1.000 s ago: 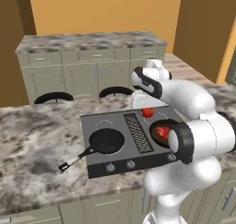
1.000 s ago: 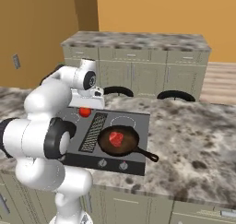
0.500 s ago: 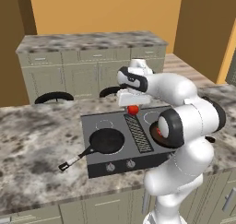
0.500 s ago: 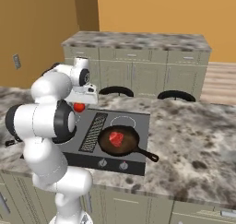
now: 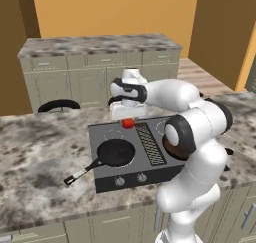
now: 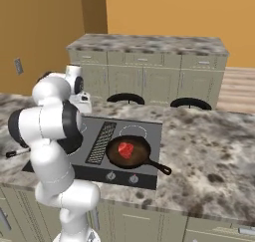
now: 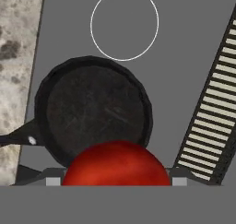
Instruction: Place both pans onto different burners. Then place the tomato and the steak on different pans.
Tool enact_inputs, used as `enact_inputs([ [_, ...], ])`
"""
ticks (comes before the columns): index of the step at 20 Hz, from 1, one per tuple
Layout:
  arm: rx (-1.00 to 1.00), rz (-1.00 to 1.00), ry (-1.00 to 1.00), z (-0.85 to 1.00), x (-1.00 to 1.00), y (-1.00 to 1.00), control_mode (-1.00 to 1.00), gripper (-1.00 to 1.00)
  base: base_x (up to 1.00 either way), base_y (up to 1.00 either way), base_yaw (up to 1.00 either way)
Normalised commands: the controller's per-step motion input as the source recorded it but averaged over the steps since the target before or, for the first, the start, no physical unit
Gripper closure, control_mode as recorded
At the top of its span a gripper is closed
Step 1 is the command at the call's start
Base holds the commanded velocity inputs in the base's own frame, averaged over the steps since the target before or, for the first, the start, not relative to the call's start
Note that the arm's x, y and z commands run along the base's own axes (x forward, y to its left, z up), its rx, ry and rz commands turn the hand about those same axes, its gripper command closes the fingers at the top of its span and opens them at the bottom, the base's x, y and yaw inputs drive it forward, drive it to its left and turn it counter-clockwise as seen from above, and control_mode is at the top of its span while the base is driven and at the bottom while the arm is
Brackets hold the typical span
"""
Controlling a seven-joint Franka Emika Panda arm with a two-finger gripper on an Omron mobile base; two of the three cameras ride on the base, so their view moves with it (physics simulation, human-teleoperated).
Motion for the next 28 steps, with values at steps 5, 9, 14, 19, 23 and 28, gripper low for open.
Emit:
enact_inputs([
  [5, 0.0, 0.06, 0.0, -0.28, 0.01, 0.43, -1.0, 1.0, 0.0, 0.0, 0.0],
  [9, 0.0, 0.06, 0.0, -0.35, 0.0, 0.3, -1.0, 1.0, 0.0, 0.0, 0.0],
  [14, 0.0, 0.06, 0.0, -0.48, 0.0, 0.24, -1.0, 1.0, 0.0, 0.0, 0.0],
  [19, 0.0, 0.05, -0.01, -0.26, 0.0, 0.04, -1.0, 1.0, 0.0, 0.0, 0.0],
  [23, 0.0, 0.03, -0.02, -0.1, 0.0, -0.01, -1.0, 1.0, 0.0, 0.0, 0.0],
  [28, 0.0, 0.05, -0.07, -0.21, -0.11, -0.02, -1.0, 1.0, 0.0, 0.0, 0.0],
])
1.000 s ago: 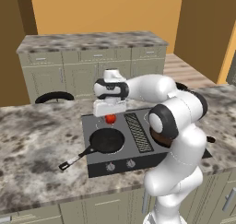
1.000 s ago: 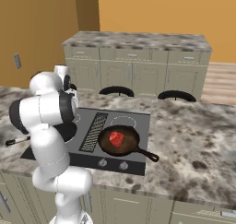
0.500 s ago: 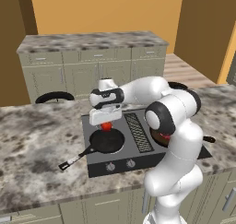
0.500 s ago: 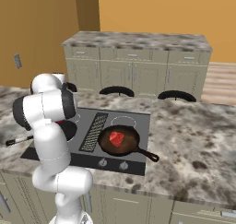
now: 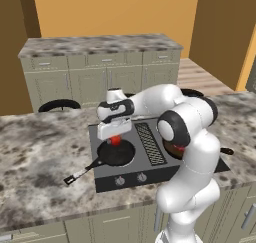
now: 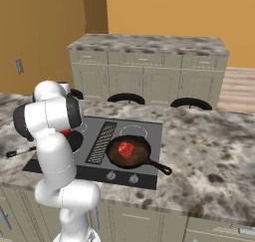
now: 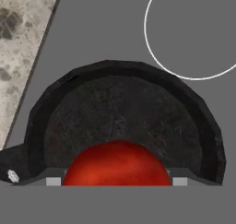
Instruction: Place both pans onto different burners. Then place the tomato and the steak on different pans.
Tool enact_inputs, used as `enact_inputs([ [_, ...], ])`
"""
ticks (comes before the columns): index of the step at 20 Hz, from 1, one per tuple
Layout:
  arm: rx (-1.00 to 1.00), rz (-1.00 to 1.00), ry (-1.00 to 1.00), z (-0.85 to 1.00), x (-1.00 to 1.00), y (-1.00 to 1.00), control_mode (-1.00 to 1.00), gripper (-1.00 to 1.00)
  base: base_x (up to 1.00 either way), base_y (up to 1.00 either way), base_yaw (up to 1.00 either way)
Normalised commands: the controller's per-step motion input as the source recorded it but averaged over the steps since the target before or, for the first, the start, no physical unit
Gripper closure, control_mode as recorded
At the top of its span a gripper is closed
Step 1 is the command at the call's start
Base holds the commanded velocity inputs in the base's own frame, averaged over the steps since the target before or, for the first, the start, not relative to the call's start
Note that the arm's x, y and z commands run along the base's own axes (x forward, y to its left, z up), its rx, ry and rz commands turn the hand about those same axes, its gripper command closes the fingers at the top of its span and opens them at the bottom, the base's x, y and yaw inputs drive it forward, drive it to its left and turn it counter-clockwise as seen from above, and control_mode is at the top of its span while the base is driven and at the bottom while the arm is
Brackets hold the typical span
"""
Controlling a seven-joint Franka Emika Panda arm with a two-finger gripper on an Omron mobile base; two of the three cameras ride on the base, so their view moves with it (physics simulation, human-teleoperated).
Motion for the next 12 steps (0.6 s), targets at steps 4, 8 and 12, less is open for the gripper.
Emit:
enact_inputs([
  [4, 0.0, 0.04, -0.07, -0.19, -0.23, -0.02, -1.0, 1.0, 0.0, 0.0, 0.0],
  [8, 0.01, 0.03, -0.07, -0.13, -0.36, -0.01, -1.0, 1.0, 0.0, 0.0, 0.0],
  [12, 0.03, 0.01, -0.07, -0.03, -0.27, -0.08, -1.0, 1.0, 0.0, 0.0, 0.0],
])
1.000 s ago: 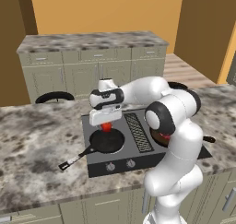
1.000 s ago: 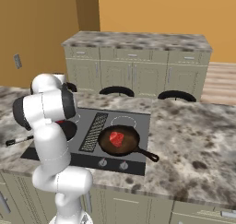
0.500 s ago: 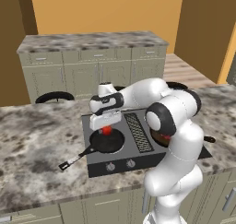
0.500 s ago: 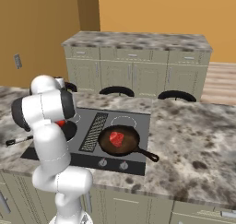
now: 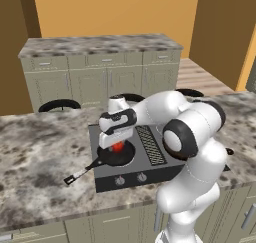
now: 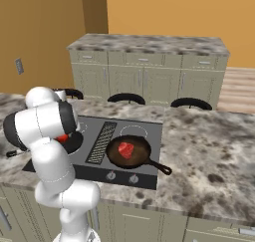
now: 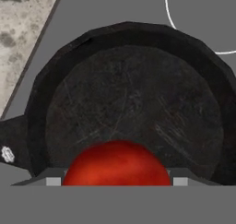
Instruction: Place both pans onto different burners. Then place the tomato and the steak on different pans.
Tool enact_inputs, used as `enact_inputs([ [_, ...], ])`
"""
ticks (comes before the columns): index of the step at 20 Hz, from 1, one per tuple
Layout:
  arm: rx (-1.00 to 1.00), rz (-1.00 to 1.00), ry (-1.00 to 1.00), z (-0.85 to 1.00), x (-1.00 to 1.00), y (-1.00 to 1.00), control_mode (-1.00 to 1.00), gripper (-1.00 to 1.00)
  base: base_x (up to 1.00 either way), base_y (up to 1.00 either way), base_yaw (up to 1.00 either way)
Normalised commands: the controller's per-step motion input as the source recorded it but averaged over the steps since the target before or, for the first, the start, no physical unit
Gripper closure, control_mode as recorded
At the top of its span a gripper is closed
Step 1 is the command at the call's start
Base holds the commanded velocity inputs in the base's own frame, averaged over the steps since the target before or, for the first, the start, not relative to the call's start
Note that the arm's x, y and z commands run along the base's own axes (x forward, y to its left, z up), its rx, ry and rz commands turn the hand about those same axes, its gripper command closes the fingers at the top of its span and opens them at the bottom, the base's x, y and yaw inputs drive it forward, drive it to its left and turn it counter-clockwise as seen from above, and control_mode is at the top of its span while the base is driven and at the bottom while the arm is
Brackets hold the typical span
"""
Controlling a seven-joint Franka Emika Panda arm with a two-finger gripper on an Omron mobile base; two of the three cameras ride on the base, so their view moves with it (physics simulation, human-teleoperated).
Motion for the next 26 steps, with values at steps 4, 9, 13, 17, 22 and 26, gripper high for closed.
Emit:
enact_inputs([
  [4, 0.02, 0.0, -0.04, -0.07, -0.03, -0.09, -1.0, 1.0, 0.0, 0.0, 0.0],
  [9, 0.0, 0.0, -0.02, -0.21, 0.0, -0.01, -1.0, 1.0, 0.0, 0.0, 0.0],
  [13, 0.0, 0.0, 0.0, -0.15, 0.0, 0.0, -1.0, 1.0, 0.0, 0.0, 0.0],
  [17, 0.0, 0.0, 0.0, -0.07, 0.0, 0.0, -1.0, 1.0, 0.0, 0.0, 0.0],
  [22, 0.0, 0.0, 0.0, 0.0, 0.01, 0.03, -1.0, -1.0, 0.0, 0.0, 0.0],
  [26, 0.0, 0.0, 0.0, 0.05, 0.0, 0.02, -1.0, -1.0, 0.0, 0.0, 0.0],
])
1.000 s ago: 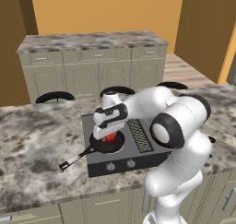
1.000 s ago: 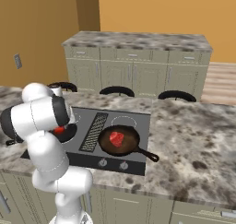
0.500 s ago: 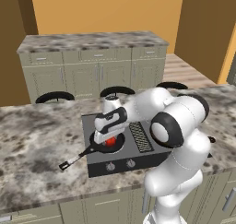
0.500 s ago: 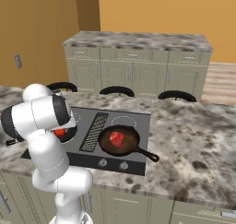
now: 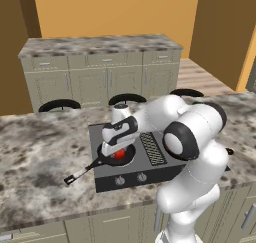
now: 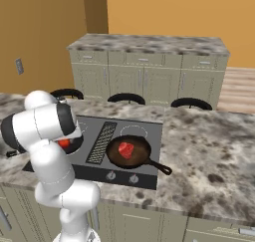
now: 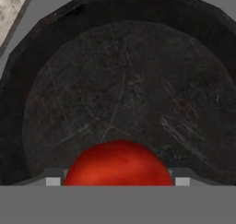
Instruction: Place both pans onto different burners. Then place the tomato and the steak on different pans.
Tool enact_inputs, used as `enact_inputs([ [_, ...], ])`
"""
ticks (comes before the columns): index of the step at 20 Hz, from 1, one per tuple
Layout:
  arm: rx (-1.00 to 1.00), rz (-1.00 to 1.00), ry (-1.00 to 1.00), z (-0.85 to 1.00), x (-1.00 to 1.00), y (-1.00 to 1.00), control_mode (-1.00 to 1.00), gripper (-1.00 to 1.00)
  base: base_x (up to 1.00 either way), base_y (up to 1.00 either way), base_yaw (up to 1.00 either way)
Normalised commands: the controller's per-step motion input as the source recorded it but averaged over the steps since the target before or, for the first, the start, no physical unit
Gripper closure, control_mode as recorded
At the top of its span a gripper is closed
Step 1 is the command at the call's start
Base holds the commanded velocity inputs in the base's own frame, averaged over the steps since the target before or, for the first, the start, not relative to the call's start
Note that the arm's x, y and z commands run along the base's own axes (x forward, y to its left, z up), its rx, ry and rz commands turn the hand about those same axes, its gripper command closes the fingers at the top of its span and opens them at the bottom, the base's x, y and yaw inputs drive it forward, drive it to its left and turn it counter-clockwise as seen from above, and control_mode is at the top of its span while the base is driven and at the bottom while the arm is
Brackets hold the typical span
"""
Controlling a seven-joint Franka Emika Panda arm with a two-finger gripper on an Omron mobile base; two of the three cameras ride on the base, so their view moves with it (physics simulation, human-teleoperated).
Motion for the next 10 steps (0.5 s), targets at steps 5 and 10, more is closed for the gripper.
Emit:
enact_inputs([
  [5, 0.01, 0.0, 0.0, 0.26, 0.0, 0.0, -1.0, -1.0, 0.0, 0.0, 0.0],
  [10, 0.05, 0.0, 0.0, 0.63, -0.02, -0.07, -1.0, -1.0, 0.0, 0.0, 0.0],
])
